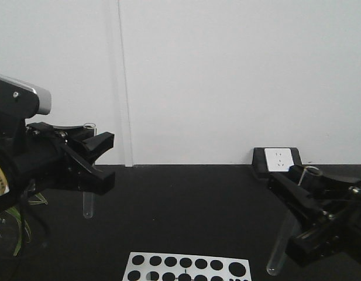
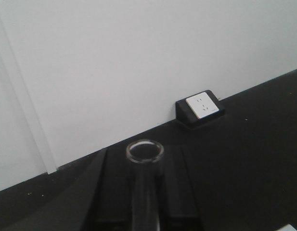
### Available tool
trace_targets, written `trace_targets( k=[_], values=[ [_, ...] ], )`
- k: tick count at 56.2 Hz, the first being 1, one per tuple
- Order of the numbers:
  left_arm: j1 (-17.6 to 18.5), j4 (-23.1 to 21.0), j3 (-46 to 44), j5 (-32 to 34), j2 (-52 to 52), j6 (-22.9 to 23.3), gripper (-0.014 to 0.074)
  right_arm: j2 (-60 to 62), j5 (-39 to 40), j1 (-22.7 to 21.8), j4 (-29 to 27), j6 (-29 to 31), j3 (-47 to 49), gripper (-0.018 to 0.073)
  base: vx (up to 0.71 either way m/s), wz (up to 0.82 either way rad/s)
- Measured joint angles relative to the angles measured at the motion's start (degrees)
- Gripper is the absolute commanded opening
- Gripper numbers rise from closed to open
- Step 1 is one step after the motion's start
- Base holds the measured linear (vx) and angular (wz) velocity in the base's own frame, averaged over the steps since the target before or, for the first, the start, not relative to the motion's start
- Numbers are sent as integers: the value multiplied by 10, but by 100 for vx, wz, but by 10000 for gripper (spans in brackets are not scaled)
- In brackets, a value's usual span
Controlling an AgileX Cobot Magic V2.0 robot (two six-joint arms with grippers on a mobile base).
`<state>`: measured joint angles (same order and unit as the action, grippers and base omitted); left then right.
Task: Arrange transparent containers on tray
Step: 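Lift both held glass tubes straight up out of the rack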
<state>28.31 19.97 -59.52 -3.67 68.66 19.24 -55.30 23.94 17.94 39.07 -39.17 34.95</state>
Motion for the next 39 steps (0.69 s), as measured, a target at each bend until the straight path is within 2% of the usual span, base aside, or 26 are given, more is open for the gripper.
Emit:
trace_targets(
  k=[9,19,27,39],
  values=[
    [36,-2,61,-4,-56,0,-1,67,-51,0,92,-80,0,-11,0,0],
    [39,-5,98,-9,-103,0,-1,91,-54,0,196,-152,0,-11,0,0],
    [39,-6,100,-9,-119,0,-1,93,-54,0,230,-166,-1,-11,0,0],
    [39,-6,101,-10,-122,0,-1,93,-54,0,238,-168,-1,-11,0,0]
  ],
)
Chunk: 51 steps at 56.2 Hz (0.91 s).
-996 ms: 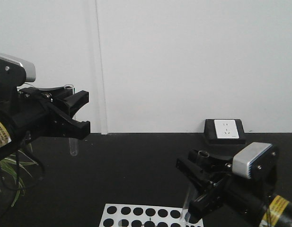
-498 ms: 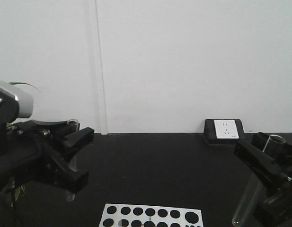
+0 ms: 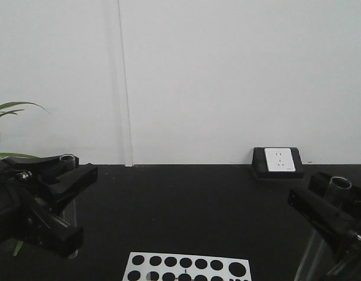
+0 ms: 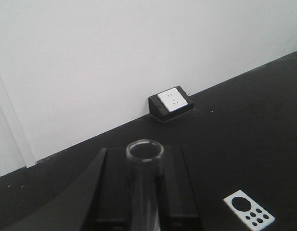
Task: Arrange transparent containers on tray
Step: 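Lift both held glass tubes straight up out of the rack, then hold both tubes upright while the base drives to the yellow tray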
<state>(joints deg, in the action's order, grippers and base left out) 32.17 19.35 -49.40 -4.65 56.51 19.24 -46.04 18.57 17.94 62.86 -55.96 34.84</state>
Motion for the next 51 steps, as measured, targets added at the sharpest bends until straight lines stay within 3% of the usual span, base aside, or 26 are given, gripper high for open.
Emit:
trace_targets(
  k=[51],
  values=[
    [0,0,0,-5,5,0,-1,0,0,0,0,0,0,-11,-3,0]
  ],
)
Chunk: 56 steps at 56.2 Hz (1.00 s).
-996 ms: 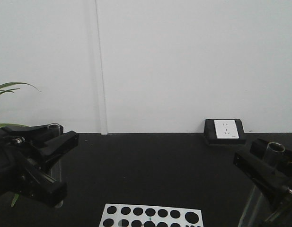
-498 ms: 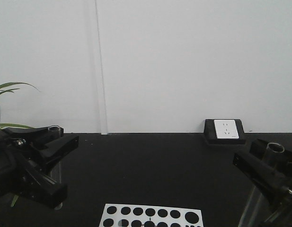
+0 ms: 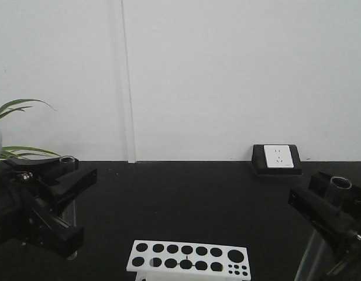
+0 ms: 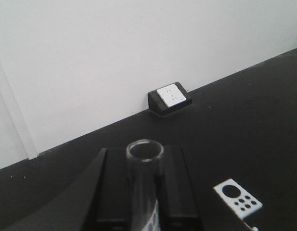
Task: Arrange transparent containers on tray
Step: 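Hold both tubes upright while the base drives to the yellow tray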
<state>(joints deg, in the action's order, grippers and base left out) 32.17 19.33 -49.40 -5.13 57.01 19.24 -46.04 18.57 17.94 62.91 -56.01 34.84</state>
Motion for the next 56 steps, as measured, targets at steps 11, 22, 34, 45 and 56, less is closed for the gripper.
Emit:
trace_targets(
  k=[11,22,34,45,56],
  values=[
    [0,0,2,-1,15,0,-1,0,0,0,0,0,0,-11,-19,6],
    [0,0,2,-6,23,0,-1,0,0,0,0,0,0,-11,-22,4],
    [0,0,2,-10,24,0,-1,0,0,0,0,0,0,-11,-25,1],
    [0,0,2,-10,24,0,-1,0,0,0,0,0,0,-11,-29,9],
    [0,0,2,-10,24,0,-1,0,0,0,0,0,0,-11,-31,18]
  ],
)
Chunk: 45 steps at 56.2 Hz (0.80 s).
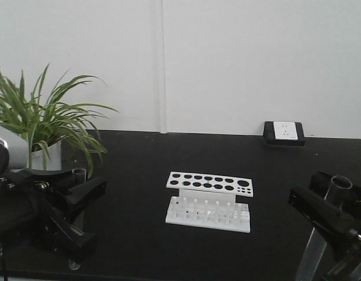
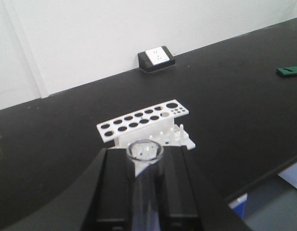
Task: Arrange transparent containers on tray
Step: 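Hold both tubes upright while the base drives to the yellow tray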
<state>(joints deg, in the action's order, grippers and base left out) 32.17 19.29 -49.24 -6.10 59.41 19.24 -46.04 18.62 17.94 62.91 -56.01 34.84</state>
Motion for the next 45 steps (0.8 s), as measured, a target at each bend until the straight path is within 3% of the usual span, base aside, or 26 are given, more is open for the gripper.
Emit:
trace_targets(
  k=[45],
  values=[
    [0,-1,0,-4,0,0,-1,0,0,0,0,0,0,-11,-34,38]
  ],
)
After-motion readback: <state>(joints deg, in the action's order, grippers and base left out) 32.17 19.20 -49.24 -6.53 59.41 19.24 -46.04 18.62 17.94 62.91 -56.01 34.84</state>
